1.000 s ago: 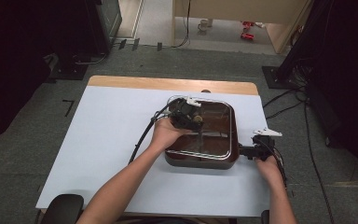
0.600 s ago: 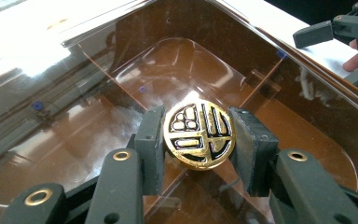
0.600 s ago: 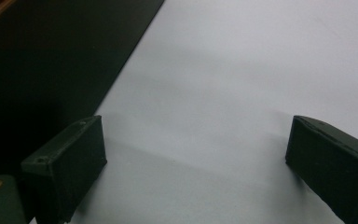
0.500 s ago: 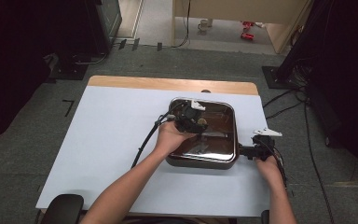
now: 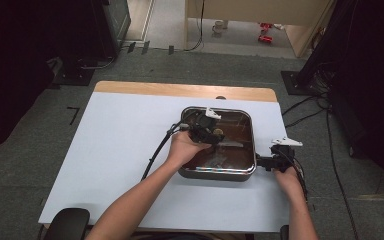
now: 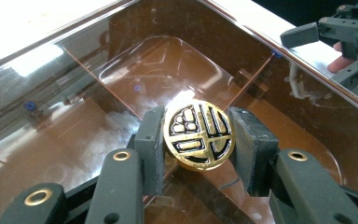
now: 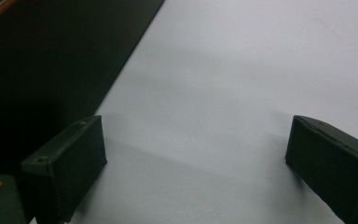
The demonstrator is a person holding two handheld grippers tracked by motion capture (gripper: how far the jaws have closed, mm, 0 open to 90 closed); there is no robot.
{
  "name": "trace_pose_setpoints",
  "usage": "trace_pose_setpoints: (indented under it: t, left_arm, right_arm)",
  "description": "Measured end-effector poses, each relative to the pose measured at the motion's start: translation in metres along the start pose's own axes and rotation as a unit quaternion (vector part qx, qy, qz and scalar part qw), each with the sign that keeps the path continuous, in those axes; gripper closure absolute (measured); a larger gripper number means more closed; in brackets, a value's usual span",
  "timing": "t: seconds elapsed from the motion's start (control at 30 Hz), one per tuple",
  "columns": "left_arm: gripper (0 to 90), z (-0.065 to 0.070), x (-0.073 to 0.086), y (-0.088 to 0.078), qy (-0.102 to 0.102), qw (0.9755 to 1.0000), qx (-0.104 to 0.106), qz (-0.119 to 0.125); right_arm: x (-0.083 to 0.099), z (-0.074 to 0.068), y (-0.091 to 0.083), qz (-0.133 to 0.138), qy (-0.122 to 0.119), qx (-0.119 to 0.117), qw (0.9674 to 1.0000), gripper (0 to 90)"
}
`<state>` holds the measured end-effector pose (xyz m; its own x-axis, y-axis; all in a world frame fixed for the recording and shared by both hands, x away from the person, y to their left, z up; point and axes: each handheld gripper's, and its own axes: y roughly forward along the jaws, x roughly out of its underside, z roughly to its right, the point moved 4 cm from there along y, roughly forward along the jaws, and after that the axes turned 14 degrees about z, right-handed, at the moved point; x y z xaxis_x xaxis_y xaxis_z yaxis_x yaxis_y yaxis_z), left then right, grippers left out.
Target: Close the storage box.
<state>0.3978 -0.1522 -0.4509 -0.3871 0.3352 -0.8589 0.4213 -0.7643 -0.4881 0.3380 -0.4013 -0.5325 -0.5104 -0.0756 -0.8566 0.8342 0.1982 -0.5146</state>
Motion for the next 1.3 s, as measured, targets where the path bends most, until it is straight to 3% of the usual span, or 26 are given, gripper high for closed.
trace_pose_setpoints:
  t: [0.53,0.63,0.77,1.17,1.3]
  left_arm:
    - [57.2,-0.002,-0.002,-0.004,0.003,0.9999,0.005,0.012]
    - [55.2,-0.004,-0.007,-0.010,-0.007,0.9996,0.011,0.027]
    - [52.6,-0.007,-0.008,-0.015,-0.010,0.9996,0.015,0.021]
    - [38.6,-0.012,-0.006,-0.039,0.027,0.9994,0.020,0.008]
    - [37.6,-0.020,-0.001,-0.053,0.011,0.9995,0.025,0.019]
  right_arm:
    - [0.000,0.000,0.000,0.000,0.000,0.000,1.0000,4.4]
    - [0.000,0.000,0.000,0.000,0.000,0.000,1.0000,4.4]
    - [0.000,0.000,0.000,0.000,0.000,0.000,1.0000,4.4]
    - [0.000,0.000,0.000,0.000,0.000,0.000,1.0000,4.4]
    - [0.000,0.000,0.000,0.001,0.000,0.000,1.0000,4.4]
